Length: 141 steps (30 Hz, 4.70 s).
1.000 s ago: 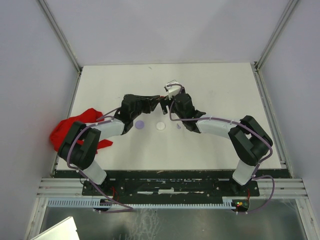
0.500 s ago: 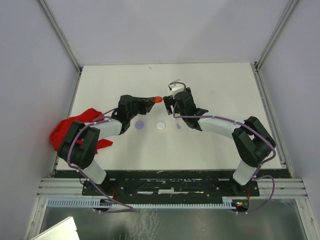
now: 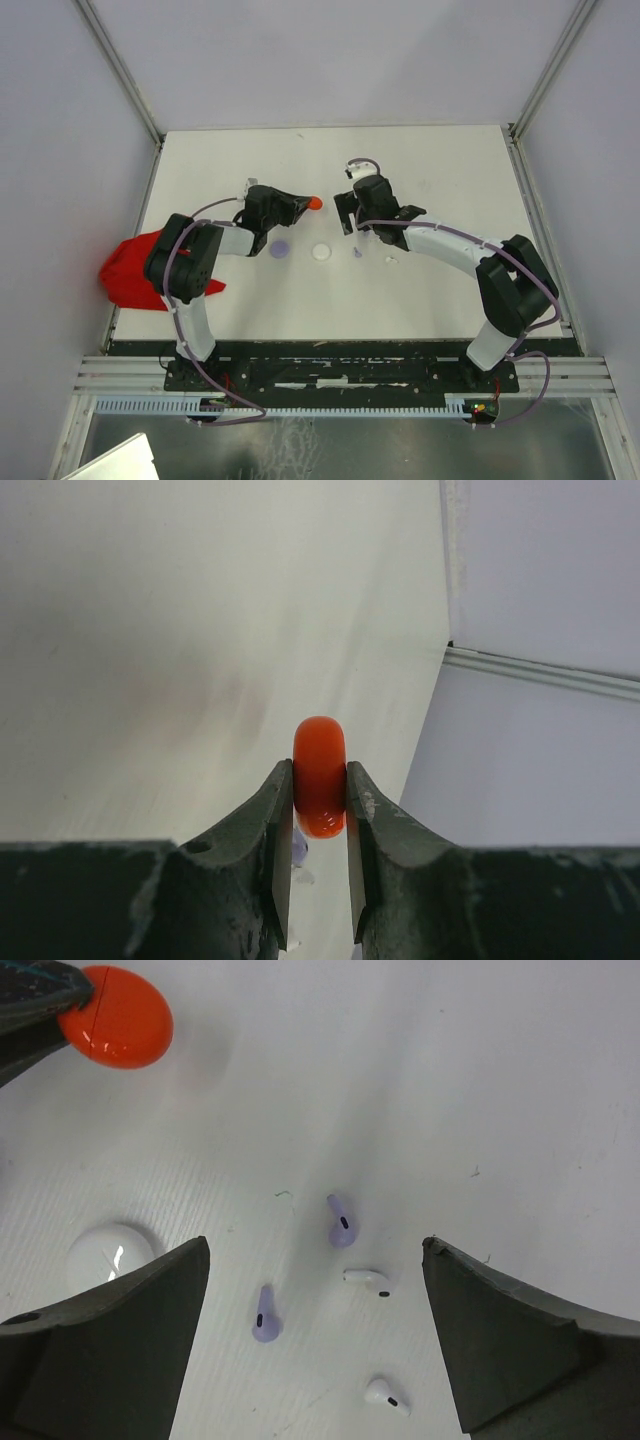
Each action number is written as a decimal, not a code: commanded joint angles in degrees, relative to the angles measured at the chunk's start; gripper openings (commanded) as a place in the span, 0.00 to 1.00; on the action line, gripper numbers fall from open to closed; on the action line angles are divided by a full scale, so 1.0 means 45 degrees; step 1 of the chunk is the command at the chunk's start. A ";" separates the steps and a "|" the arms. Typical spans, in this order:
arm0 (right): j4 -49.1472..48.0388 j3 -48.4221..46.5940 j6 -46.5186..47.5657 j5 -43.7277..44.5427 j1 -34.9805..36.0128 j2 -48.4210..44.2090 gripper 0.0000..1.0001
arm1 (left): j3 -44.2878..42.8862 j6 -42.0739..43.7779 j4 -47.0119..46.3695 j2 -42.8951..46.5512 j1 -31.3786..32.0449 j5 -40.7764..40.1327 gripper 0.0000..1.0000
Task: Insert the wireless bluetooth earbuds into the charging case
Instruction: Place the charging case at the center of the board, then pick up the charging case at the center of the board.
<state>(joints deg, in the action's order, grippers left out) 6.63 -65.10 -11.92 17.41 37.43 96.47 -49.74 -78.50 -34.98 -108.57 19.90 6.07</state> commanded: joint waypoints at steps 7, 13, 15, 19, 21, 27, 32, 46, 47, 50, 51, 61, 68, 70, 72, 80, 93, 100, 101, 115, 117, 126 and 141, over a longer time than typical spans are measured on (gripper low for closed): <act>0.0639 -0.0224 -0.0318 -0.1182 0.0013 -0.0545 0.95 | -0.1039 0.2964 -0.1702 -0.0970 0.0030 0.0155 0.17; 0.0708 -0.0359 -0.0283 -0.1325 0.0000 -0.0416 0.95 | -0.1209 0.3319 -0.1718 -0.1404 0.0021 0.0367 0.24; 0.0758 -0.0417 -0.0261 -0.1339 -0.0002 -0.0394 0.95 | -0.1249 0.3370 -0.1614 -0.1520 0.0031 0.0391 0.25; 0.0772 -0.0473 -0.0261 -0.1424 0.0012 -0.0315 0.95 | -0.1262 0.3610 -0.1157 -0.1497 0.0030 0.0263 0.30; 0.0772 -0.0490 -0.0279 -0.1471 -0.0004 -0.0285 0.95 | -0.1262 0.3789 -0.0932 -0.1441 0.0031 0.0199 0.34; 0.0845 -0.0638 -0.0319 -0.1658 0.0000 -0.0211 0.95 | -0.1461 0.4263 -0.0095 -0.1342 0.0036 0.0040 0.50; 0.1026 -0.0776 -0.0316 -0.1936 0.0014 -0.0168 0.95 | -0.1307 0.4275 0.0351 -0.0885 -0.0025 -0.0306 0.54; 0.3288 -0.4121 0.1450 -0.5033 0.1234 0.2612 0.91 | 0.0321 0.4536 0.5312 0.5970 -0.0222 -0.5489 0.69; 0.3435 -0.4414 0.1569 -0.4920 0.1404 0.2890 0.91 | 0.0590 0.4388 0.5420 0.6328 -0.0299 -0.5437 0.69; 0.3674 -0.5073 0.1917 -0.4651 0.1814 0.3605 0.91 | 0.1434 0.3797 0.5684 0.7384 -0.0631 -0.5264 0.71; 0.3696 -0.5244 0.2040 -0.4543 0.1918 0.3795 0.91 | 0.1727 0.3639 0.5735 0.7699 -0.0780 -0.5138 0.71; 0.3797 -0.6489 0.3268 -0.3554 0.2909 0.5317 0.91 | 0.2802 0.3387 0.6863 0.9113 -0.1973 -0.3686 0.72; 0.3873 -0.7400 0.3637 -0.3654 0.3262 0.6194 0.92 | 0.3028 0.3488 0.7383 0.9901 -0.2380 -0.3754 0.72; 0.3844 -0.7666 0.3726 -0.3654 0.3364 0.6404 0.92 | 0.3114 0.3457 0.7486 1.0060 -0.2520 -0.3709 0.72; 0.3802 -0.7930 0.3762 -0.3654 0.3436 0.6635 0.92 | 0.3192 0.3411 0.7547 1.0163 -0.2639 -0.3660 0.73; 0.3783 -0.8773 0.3803 -0.3693 0.3574 0.7411 0.92 | 0.3446 0.3390 0.7542 1.0182 -0.2843 -0.3360 0.73; 0.3868 -0.9929 0.3676 -0.3431 0.3595 0.8496 0.92 | 0.3517 0.3510 0.7657 1.0337 -0.3217 -0.3074 0.73; 0.3828 -1.0309 0.3203 -0.2427 0.3433 0.8736 0.93 | 0.3557 0.3480 0.7810 1.0508 -0.3431 -0.3042 0.73; 0.3805 -1.0300 0.3097 -0.2334 0.3361 0.8734 0.93 | 0.3541 0.3482 0.7893 1.0565 -0.3471 -0.3105 0.73; 0.3699 -1.1286 0.1571 -0.2725 0.2056 0.9008 0.93 | 0.3610 0.3190 0.7943 1.0636 -0.3795 -0.3141 0.73; 0.3670 -1.1423 0.1556 -0.2854 0.1965 0.9050 0.93 | 0.3610 0.3158 0.7912 1.0602 -0.3816 -0.3108 0.73; 0.2693 -0.9819 0.2349 -0.4384 0.1762 0.7632 0.93 | 0.3643 0.3095 0.7595 1.0377 -0.3856 -0.2877 0.73; 0.2900 -0.8562 0.2619 -0.4854 0.1724 0.7203 0.90 | 0.3221 0.2999 0.7017 0.9374 -0.3876 -0.1798 0.72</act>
<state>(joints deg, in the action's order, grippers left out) 21.06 -103.77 -1.04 -3.40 45.32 131.61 -33.43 -63.57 -0.19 -65.93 2.70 -3.97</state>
